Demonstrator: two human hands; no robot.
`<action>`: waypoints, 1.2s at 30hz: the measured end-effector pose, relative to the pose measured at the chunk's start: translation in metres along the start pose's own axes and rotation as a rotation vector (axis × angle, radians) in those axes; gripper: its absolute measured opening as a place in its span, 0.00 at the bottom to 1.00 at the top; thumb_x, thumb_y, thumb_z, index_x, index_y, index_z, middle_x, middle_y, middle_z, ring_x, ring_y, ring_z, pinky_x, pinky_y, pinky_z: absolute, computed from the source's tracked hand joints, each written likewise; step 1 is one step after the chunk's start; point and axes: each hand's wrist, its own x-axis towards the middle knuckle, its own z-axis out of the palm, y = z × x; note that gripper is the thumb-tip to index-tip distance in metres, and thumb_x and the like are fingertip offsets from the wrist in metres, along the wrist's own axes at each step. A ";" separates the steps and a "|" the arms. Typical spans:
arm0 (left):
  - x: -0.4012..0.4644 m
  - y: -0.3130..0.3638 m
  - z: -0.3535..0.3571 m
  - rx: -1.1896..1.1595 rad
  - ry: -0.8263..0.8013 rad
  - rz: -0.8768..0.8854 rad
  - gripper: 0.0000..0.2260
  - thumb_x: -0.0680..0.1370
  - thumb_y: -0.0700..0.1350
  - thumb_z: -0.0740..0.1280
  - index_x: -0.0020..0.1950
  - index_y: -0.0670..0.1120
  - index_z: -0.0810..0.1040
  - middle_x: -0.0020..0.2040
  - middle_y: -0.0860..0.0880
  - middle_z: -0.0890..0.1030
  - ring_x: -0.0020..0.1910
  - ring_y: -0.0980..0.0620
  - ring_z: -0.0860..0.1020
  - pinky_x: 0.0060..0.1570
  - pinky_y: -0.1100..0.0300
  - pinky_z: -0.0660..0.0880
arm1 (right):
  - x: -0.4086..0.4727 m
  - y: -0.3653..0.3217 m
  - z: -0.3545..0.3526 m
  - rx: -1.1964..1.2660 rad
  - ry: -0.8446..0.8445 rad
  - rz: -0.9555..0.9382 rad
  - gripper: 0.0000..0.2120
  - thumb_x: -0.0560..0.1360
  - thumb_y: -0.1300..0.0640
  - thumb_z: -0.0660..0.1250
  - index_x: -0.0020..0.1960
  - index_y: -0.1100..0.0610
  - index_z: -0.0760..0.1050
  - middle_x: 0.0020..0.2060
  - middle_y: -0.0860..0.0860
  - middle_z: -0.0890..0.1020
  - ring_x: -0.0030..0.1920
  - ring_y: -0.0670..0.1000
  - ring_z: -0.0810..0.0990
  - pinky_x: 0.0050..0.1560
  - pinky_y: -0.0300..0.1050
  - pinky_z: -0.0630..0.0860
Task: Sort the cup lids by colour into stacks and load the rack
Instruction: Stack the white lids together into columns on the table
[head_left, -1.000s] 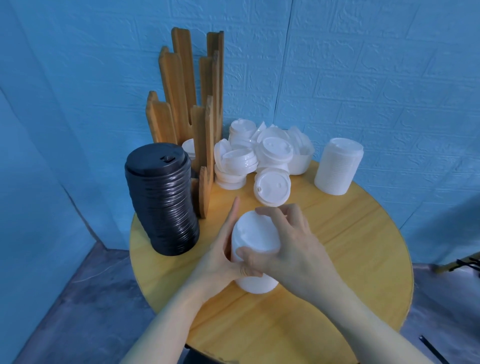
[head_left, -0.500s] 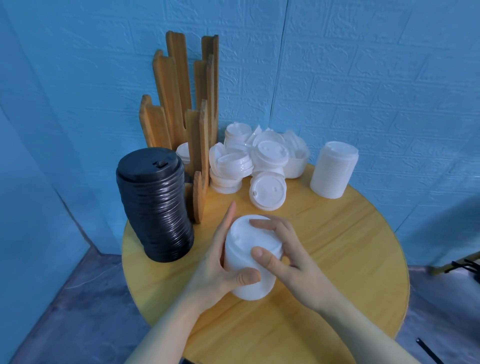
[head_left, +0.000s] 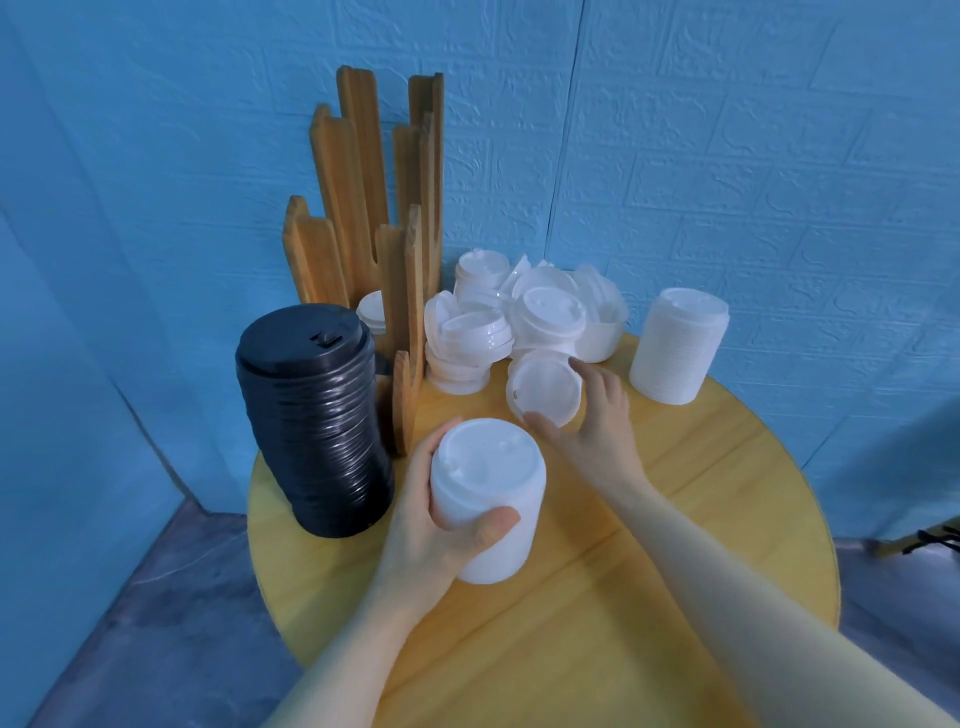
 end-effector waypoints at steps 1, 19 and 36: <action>0.000 0.000 0.000 -0.003 -0.002 -0.005 0.40 0.58 0.58 0.79 0.68 0.54 0.70 0.63 0.63 0.78 0.64 0.61 0.76 0.58 0.69 0.72 | 0.008 0.003 0.004 -0.042 -0.016 -0.001 0.40 0.68 0.45 0.76 0.74 0.54 0.62 0.69 0.52 0.66 0.69 0.55 0.64 0.67 0.47 0.63; -0.001 0.002 -0.002 -0.041 -0.069 -0.085 0.50 0.52 0.70 0.80 0.71 0.58 0.68 0.68 0.62 0.75 0.68 0.61 0.73 0.64 0.64 0.72 | -0.005 -0.018 -0.020 0.313 -0.136 0.007 0.33 0.63 0.36 0.73 0.66 0.43 0.71 0.61 0.41 0.76 0.60 0.39 0.74 0.57 0.41 0.69; -0.003 0.008 0.000 -0.127 -0.114 -0.109 0.57 0.51 0.64 0.83 0.76 0.57 0.61 0.70 0.60 0.73 0.66 0.67 0.74 0.57 0.70 0.73 | -0.036 -0.069 -0.055 0.255 -0.708 -0.131 0.23 0.67 0.44 0.74 0.61 0.39 0.75 0.60 0.41 0.72 0.64 0.40 0.70 0.59 0.31 0.66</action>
